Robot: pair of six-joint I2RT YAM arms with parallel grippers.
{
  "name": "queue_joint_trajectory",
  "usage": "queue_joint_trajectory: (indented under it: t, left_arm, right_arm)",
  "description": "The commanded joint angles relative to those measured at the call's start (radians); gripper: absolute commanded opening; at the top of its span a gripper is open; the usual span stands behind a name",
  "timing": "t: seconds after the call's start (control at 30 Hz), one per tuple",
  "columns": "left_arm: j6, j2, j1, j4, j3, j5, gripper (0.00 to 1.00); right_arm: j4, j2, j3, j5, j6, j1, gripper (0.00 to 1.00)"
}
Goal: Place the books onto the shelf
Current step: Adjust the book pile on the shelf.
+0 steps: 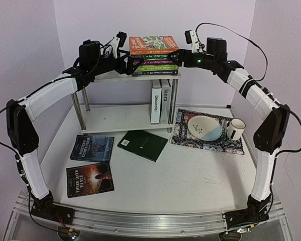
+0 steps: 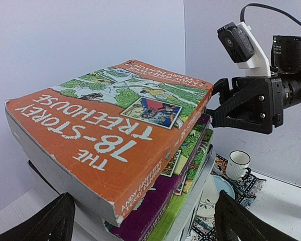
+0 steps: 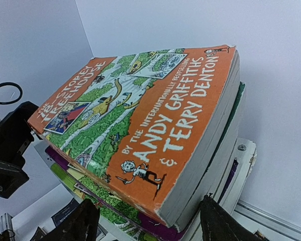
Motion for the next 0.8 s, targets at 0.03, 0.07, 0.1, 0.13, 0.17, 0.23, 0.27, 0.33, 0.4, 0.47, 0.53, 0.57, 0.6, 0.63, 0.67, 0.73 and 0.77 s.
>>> queue_joint_trajectory:
  t: [0.03, 0.07, 0.1, 0.13, 0.17, 0.23, 0.27, 0.33, 0.4, 0.47, 0.53, 0.57, 0.6, 0.63, 0.67, 0.73, 0.77]
  left_arm:
    - [-0.022, -0.041, -0.011, 0.002, 0.018, 0.073, 0.98]
    - [-0.023, -0.042, -0.011, 0.003, 0.017, 0.077, 0.98]
    - [-0.024, -0.044, -0.011, 0.003, 0.017, 0.081, 0.98]
    - [-0.024, -0.044, -0.011, 0.003, 0.016, 0.085, 0.98]
    - [-0.025, -0.045, -0.011, 0.003, 0.016, 0.09, 0.98]
    - [-0.027, -0.047, -0.011, 0.003, 0.014, 0.099, 0.97]
    - [-0.029, -0.049, -0.011, 0.003, 0.013, 0.102, 0.98]
    - [-0.031, -0.053, -0.012, 0.003, 0.01, 0.105, 0.97]
    - [-0.031, -0.055, -0.012, 0.003, 0.006, 0.101, 0.96]
    - [-0.03, -0.057, -0.01, 0.003, 0.002, 0.094, 0.96]
    - [-0.032, -0.059, -0.011, 0.003, 0.001, 0.091, 0.95]
    - [-0.033, -0.06, -0.012, 0.003, 0.0, 0.09, 0.94]
    - [-0.034, -0.061, -0.012, 0.003, 0.0, 0.09, 0.92]
    - [-0.034, -0.062, -0.012, 0.003, -0.001, 0.09, 0.9]
    - [-0.035, -0.064, -0.012, 0.003, -0.002, 0.09, 0.87]
    - [-0.032, -0.066, -0.012, 0.003, -0.002, 0.089, 0.83]
    - [-0.034, -0.066, -0.013, 0.003, 0.001, 0.079, 0.83]
  right_arm:
    - [0.059, -0.085, -0.015, -0.077, 0.008, 0.023, 0.69]
    - [0.059, -0.087, -0.017, -0.076, 0.007, 0.023, 0.69]
    - [0.059, -0.089, -0.019, -0.076, 0.007, 0.022, 0.69]
    - [0.059, -0.091, -0.021, -0.076, 0.006, 0.023, 0.69]
    - [0.059, -0.093, -0.023, -0.076, 0.006, 0.024, 0.69]
    - [0.061, -0.097, -0.027, -0.076, 0.006, 0.023, 0.69]
    - [0.062, -0.098, -0.029, -0.076, 0.006, 0.023, 0.69]
    - [0.062, -0.101, -0.031, -0.077, 0.009, 0.023, 0.69]
    - [0.064, -0.101, -0.032, -0.078, 0.012, 0.023, 0.68]
    - [0.064, -0.099, -0.031, -0.08, 0.014, 0.023, 0.66]
    - [0.065, -0.097, -0.03, -0.081, 0.016, 0.024, 0.64]
    - [0.065, -0.096, -0.03, -0.081, 0.017, 0.023, 0.63]
    - [0.065, -0.097, -0.03, -0.08, 0.018, 0.023, 0.63]
    - [0.065, -0.098, -0.031, -0.08, 0.018, 0.023, 0.62]
    - [0.065, -0.099, -0.032, -0.08, 0.019, 0.023, 0.62]
    - [0.065, -0.1, -0.034, -0.079, 0.02, 0.023, 0.62]
    - [0.066, -0.101, -0.034, -0.078, 0.022, 0.024, 0.63]
